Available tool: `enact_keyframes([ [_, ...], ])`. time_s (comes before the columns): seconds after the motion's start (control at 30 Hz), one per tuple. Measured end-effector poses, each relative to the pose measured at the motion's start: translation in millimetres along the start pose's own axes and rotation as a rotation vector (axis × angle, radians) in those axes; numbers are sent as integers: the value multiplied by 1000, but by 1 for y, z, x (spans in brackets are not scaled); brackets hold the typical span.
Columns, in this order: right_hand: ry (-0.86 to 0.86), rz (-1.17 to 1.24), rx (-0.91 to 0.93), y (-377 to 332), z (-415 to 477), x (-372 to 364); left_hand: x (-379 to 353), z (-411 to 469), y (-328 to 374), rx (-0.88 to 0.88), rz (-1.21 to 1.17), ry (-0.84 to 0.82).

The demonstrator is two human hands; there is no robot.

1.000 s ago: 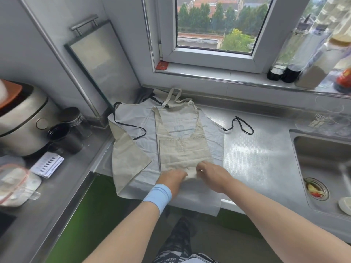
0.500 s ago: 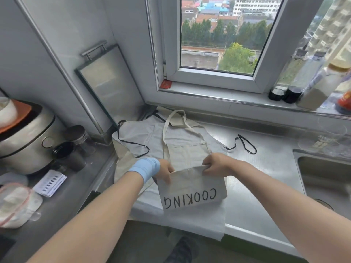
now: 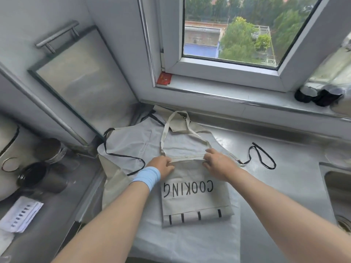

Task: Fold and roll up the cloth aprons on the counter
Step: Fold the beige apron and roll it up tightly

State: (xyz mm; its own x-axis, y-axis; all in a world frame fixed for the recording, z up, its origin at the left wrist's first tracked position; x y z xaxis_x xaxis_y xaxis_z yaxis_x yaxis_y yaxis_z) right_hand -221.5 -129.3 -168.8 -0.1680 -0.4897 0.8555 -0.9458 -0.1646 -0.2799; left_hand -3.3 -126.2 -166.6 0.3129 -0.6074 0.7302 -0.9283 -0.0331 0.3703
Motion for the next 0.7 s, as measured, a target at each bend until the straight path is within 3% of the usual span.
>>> enact_keyframes([
  [0.2, 101, -59, -8, 9, 32, 1, 6, 30, -16, 35, -10, 149],
  [0.3, 126, -66, -22, 12, 38, -3, 6, 27, -1, -3, 231, 335],
  [0.4, 153, -93, -50, 10, 39, -4, -14, 13, 37, -223, 280, 458],
  [0.47, 248, -186, -26, 0, 33, 0, -44, 8, 56, -332, 305, 366],
  [0.57, 358, -269, 60, -25, 12, -10, -87, 10, 57, -217, 311, 92],
  [0.7, 197, -145, 107, -28, -14, -69, -99, 11, 49, -187, 355, 90],
])
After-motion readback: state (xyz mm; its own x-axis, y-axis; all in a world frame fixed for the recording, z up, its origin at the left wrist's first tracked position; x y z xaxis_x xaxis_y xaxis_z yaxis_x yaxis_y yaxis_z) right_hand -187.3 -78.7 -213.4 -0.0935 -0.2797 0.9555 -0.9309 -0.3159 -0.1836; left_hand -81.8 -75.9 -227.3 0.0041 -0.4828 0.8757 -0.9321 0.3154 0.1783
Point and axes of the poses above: each hand's wrist, its own z-axis towards the middle knuckle, its own x-axis out of the back of the hand, y = z × x, the point moved 7 cm from there along z, towards the middle knuckle, and after that the axes turned 7 degrees about -y, right-handed, at the moved point
